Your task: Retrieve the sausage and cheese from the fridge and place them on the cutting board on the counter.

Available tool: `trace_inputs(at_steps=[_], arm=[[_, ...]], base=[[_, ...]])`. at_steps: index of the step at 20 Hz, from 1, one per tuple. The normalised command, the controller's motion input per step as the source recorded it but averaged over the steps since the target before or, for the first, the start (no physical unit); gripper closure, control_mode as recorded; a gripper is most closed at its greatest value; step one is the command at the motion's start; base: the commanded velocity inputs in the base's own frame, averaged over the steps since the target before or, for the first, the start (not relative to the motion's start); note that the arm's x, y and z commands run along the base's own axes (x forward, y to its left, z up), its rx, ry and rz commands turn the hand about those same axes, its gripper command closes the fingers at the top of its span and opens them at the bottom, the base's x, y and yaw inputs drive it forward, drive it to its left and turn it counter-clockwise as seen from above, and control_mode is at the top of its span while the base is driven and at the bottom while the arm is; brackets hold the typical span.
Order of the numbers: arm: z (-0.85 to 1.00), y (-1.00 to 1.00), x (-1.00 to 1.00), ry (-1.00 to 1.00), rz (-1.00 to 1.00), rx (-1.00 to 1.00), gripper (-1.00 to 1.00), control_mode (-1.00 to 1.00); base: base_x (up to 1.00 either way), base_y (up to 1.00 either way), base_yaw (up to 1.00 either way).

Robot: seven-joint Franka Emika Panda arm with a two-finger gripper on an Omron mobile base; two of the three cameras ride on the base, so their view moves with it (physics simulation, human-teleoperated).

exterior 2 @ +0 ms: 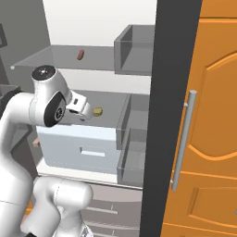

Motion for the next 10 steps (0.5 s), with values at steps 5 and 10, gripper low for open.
trace_inputs(at_steps=[5, 10], arm=[[-0.44, 0.03, 0.12, -0.02, 0.0, 0.0, -1.0, -1.0], [-0.35, 0.13, 0.43, -0.1, 0.03, 0.0, -1.0, -1.0]], base=[[0.0, 0.0, 0.0], [0.0, 0.0, 0.0]])
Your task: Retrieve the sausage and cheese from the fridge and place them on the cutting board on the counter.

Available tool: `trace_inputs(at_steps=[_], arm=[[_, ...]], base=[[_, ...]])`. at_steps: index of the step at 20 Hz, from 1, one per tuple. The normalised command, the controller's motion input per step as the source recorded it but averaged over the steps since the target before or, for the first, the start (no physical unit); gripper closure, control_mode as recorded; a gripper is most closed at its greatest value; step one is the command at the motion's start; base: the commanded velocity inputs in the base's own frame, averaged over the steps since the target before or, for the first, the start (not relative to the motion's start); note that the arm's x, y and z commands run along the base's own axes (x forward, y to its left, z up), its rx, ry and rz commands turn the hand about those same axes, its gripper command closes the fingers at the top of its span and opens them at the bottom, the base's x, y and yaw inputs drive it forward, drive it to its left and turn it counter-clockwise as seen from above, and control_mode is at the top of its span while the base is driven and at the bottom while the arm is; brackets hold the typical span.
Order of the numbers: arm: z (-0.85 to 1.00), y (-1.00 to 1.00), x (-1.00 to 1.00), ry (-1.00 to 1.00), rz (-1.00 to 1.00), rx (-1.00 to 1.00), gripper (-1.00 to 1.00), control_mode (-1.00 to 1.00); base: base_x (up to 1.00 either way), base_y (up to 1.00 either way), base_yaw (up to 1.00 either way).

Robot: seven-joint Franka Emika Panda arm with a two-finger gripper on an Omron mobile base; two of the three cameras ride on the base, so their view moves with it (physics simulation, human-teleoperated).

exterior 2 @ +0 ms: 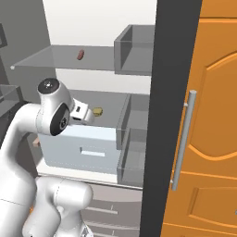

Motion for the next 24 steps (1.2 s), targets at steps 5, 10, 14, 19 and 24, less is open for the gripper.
trace_inputs(at_steps=[5, 10, 14, 19, 24], arm=[[-0.03, 0.01, 0.62, -0.09, 0.04, 0.0, -1.0, -1.0], [0.02, 0.0, 0.73, 0.02, 0.0, 0.0, -1.0, -1.0], [0.06, 0.0, 0.55, 0.1, 0.0, -0.02, -1.0, -1.0], [-0.03, 0.01, 0.55, 0.11, 0.01, 0.0, -1.0, -1.0], [-0.3, 0.06, 0.38, 0.04, 0.03, -0.02, -1.0, -1.0]], base=[[0.0, 0.0, 0.0], [0.0, 0.0, 0.0], [0.0, 0.0, 0.0], [0.0, 0.0, 0.0], [0.0, 0.0, 0.0]])
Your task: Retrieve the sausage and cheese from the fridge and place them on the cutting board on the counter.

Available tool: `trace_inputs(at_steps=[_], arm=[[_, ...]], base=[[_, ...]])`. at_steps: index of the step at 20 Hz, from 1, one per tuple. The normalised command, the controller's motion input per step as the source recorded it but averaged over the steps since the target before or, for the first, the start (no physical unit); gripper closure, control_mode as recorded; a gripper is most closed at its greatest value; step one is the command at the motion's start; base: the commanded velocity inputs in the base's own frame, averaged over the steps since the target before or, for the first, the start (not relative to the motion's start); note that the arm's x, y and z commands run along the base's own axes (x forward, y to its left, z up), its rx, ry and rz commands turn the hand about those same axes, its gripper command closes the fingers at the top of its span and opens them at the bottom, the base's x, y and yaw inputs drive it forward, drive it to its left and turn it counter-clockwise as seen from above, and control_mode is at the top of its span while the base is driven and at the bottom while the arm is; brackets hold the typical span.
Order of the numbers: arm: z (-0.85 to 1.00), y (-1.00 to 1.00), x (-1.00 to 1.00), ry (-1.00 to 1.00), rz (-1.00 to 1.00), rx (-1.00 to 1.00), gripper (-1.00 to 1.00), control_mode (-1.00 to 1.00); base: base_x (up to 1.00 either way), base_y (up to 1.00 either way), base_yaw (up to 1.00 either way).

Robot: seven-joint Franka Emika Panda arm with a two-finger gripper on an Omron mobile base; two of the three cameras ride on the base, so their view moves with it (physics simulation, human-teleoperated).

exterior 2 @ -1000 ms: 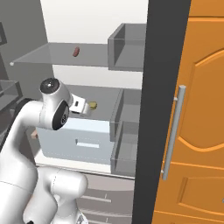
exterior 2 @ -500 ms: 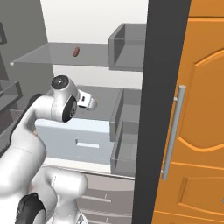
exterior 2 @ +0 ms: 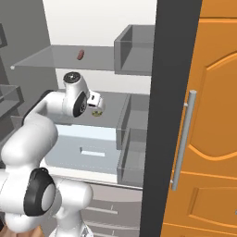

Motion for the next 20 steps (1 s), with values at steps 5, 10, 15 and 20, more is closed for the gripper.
trace_inputs(at_steps=[5, 10, 15, 20], arm=[[-0.44, 0.05, 0.09, 0.0, 0.04, -0.03, -1.0, -1.0], [-0.18, 0.0, 0.15, 0.0, 0.04, -0.01, -1.0, -1.0], [0.0, 0.0, 0.25, 0.0, 0.03, 0.0, -1.0, -1.0], [0.03, 0.0, 0.28, 0.0, 0.02, 0.0, -1.0, -1.0]], base=[[0.0, 0.0, 0.0], [0.0, 0.0, 0.0], [0.0, 0.0, 0.0], [0.0, 0.0, 0.0]])
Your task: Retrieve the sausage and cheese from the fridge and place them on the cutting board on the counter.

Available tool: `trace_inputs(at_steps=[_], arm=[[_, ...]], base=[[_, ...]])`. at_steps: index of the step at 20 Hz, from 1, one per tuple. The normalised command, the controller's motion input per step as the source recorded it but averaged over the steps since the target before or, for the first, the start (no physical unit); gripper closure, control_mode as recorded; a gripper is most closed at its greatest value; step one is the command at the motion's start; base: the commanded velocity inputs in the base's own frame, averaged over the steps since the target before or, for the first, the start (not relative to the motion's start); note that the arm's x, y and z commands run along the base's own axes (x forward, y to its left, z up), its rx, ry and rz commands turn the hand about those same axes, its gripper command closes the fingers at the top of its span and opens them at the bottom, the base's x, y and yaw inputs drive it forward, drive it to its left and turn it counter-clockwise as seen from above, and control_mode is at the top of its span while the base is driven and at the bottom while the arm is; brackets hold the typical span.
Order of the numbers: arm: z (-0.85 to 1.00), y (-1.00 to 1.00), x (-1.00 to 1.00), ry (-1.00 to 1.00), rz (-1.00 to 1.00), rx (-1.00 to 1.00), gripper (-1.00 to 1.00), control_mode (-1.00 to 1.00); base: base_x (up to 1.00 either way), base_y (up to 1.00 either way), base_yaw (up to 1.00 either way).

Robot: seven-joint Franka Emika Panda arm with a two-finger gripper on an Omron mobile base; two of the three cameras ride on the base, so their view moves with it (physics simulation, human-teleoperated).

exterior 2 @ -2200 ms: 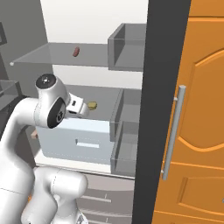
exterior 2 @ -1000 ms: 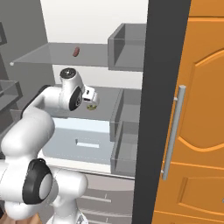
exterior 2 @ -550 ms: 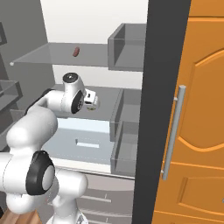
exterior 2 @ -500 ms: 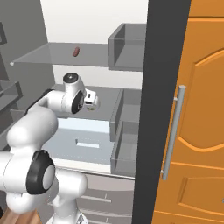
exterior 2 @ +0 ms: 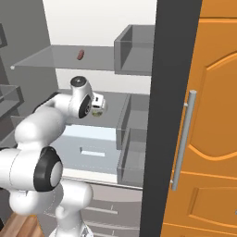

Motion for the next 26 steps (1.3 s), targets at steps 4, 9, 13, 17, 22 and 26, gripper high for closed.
trace_inputs(at_steps=[4, 9, 13, 17, 22, 26], arm=[[0.0, 0.0, 0.35, 0.0, 0.02, -0.01, -1.0, -1.0], [-0.08, 0.0, 0.16, 0.0, 0.01, -0.01, -1.0, -1.0], [-0.17, 0.0, 0.01, 0.0, 0.0, -0.01, -1.0, -1.0], [-0.16, 0.0, 0.0, 0.0, 0.0, -0.01, -1.0, -1.0], [-0.1, 0.0, 0.08, 0.0, 0.0, -0.01, -1.0, -1.0], [-0.06, 0.01, 0.21, 0.0, 0.0, -0.02, -1.0, -1.0]], base=[[0.0, 0.0, 0.0], [0.0, 0.0, 0.0], [0.0, 0.0, 0.0], [0.0, 0.0, 0.0], [0.0, 0.0, 0.0], [0.0, 0.0, 0.0]])
